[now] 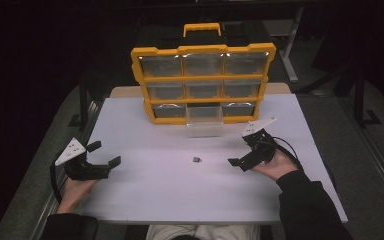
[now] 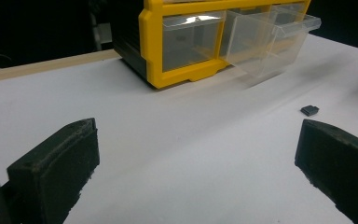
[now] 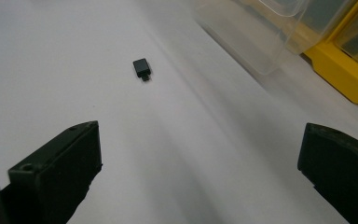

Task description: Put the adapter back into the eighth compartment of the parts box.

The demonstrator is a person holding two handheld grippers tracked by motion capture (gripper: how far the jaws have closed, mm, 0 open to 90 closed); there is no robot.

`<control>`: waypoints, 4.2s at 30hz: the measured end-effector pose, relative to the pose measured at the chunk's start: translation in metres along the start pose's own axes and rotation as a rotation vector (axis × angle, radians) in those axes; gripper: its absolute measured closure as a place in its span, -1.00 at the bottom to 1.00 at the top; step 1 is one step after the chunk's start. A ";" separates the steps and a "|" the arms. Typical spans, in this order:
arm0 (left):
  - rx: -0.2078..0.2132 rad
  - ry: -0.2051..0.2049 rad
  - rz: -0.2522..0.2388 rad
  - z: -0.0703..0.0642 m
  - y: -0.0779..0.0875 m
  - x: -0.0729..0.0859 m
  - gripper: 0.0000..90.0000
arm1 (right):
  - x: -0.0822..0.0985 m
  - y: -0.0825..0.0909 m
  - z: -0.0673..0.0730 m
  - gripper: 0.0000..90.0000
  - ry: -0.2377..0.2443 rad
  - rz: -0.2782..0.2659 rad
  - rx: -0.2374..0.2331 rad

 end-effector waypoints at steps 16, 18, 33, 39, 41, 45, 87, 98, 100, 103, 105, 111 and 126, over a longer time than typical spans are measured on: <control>0.002 -0.003 0.003 0.000 0.000 0.000 -1.00 | -0.020 -0.011 -0.002 -1.00 0.040 0.020 -0.032; 0.004 -0.001 0.001 0.000 0.000 0.000 -1.00 | -0.022 -0.014 -0.002 -1.00 0.047 0.026 -0.037; 0.003 -0.004 0.003 0.000 0.000 0.000 -1.00 | -0.040 -0.029 -0.002 -1.00 0.088 0.055 -0.078; 0.005 -0.007 0.007 0.000 -0.001 0.000 -1.00 | -0.048 -0.036 0.000 -1.00 0.110 0.066 -0.094; 0.006 -0.006 0.004 0.000 -0.001 0.000 -1.00 | -0.051 -0.038 0.000 -1.00 0.111 0.074 -0.098; 0.006 -0.007 0.005 0.000 -0.001 0.000 -1.00 | -0.056 -0.045 0.002 -1.00 0.128 0.085 -0.114; 0.011 0.002 -0.001 0.000 0.000 0.000 -1.00 | -0.080 -0.098 0.018 -1.00 0.216 0.198 -0.234; 0.012 -0.003 0.004 0.000 -0.001 0.001 -1.00 | -0.079 -0.111 0.021 -0.84 0.231 0.242 -0.279; 0.013 -0.003 0.003 0.000 -0.001 0.000 -1.00 | -0.079 -0.112 0.022 -0.71 0.242 0.242 -0.290; 0.013 -0.005 0.004 0.000 -0.001 0.001 -1.00 | -0.078 -0.115 0.023 -0.63 0.262 0.261 -0.268; 0.014 -0.005 0.005 0.000 -0.001 0.001 -1.00 | -0.078 -0.117 0.023 -0.54 0.274 0.261 -0.267; 0.014 -0.007 0.006 0.000 -0.001 0.001 -1.00 | -0.074 -0.122 0.019 -0.34 0.257 0.270 -0.287; 0.016 -0.010 0.009 -0.001 -0.002 0.001 -1.00 | -0.075 -0.126 0.020 0.54 0.284 0.257 -0.248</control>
Point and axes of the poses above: each handheld gripper's, and its own axes: y roughly backward along the jaws, x roughly out of its underside, z roughly to its left, the point moved 1 cm from there along -y, roughly forward along the jaws, and after that the axes turned 15 degrees about y, right-handed, at the moved point
